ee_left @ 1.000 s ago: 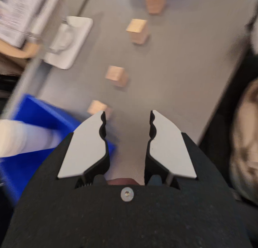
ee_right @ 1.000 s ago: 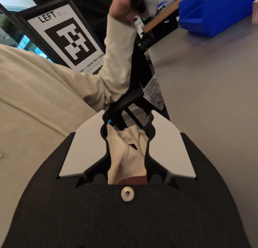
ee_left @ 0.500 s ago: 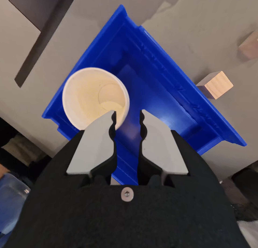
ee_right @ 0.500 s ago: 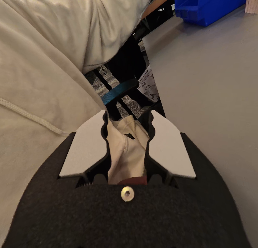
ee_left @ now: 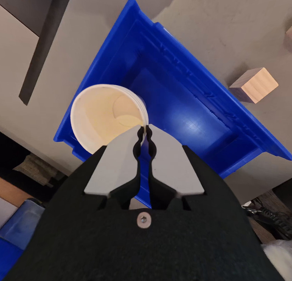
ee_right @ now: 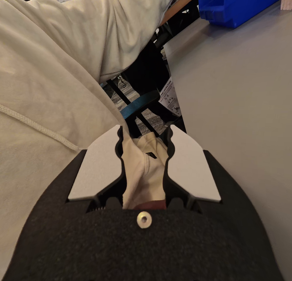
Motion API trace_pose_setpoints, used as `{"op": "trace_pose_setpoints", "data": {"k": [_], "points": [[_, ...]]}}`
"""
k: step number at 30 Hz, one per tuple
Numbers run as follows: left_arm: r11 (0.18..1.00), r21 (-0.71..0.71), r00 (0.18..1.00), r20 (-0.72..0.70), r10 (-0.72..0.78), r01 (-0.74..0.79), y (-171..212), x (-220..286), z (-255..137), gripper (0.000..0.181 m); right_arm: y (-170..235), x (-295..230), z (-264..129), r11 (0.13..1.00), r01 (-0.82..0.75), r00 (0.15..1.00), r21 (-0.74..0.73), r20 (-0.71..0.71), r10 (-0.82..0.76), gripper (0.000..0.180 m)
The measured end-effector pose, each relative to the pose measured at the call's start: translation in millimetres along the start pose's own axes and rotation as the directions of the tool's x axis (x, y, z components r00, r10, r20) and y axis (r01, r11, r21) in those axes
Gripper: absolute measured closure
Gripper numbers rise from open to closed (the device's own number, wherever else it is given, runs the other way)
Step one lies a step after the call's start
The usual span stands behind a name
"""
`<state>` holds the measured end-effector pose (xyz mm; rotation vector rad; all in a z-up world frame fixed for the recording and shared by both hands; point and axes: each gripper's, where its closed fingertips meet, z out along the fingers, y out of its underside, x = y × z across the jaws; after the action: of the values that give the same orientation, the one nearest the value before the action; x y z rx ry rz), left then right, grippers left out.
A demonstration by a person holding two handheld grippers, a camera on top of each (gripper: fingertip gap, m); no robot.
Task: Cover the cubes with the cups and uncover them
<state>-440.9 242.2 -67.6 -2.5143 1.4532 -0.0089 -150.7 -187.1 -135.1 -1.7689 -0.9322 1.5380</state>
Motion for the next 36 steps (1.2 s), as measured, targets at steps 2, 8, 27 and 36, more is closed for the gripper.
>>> {"op": "trace_pose_setpoints", "data": {"k": [2, 8, 27, 36], "points": [[1.000, 0.000, 1.000, 0.016, 0.005, -0.005, 0, -1, -1, 0.177, -1, 1, -1, 1.000, -0.001, 1.000, 0.005, -0.003, 0.001, 0.127], [1.000, 0.015, 1.000, 0.029, 0.010, -0.010, -3, -1, -10, 0.176, -3, 2, -4, 1.000, -0.008, 1.000, 0.012, -0.005, 0.008, 0.128], [1.000, 0.019, 0.993, -0.116, 0.006, -0.004, -4, 28, -10, 0.176, 3, -5, -1, 1.000, 0.009, 1.000, -0.026, 0.006, -0.009, 0.128], [1.000, 0.005, 0.978, -0.208, 0.009, -0.008, -2, 46, -6, 0.176, 5, -7, 0, 0.999, 0.013, 1.000, -0.042, 0.011, -0.013, 0.128]]}}
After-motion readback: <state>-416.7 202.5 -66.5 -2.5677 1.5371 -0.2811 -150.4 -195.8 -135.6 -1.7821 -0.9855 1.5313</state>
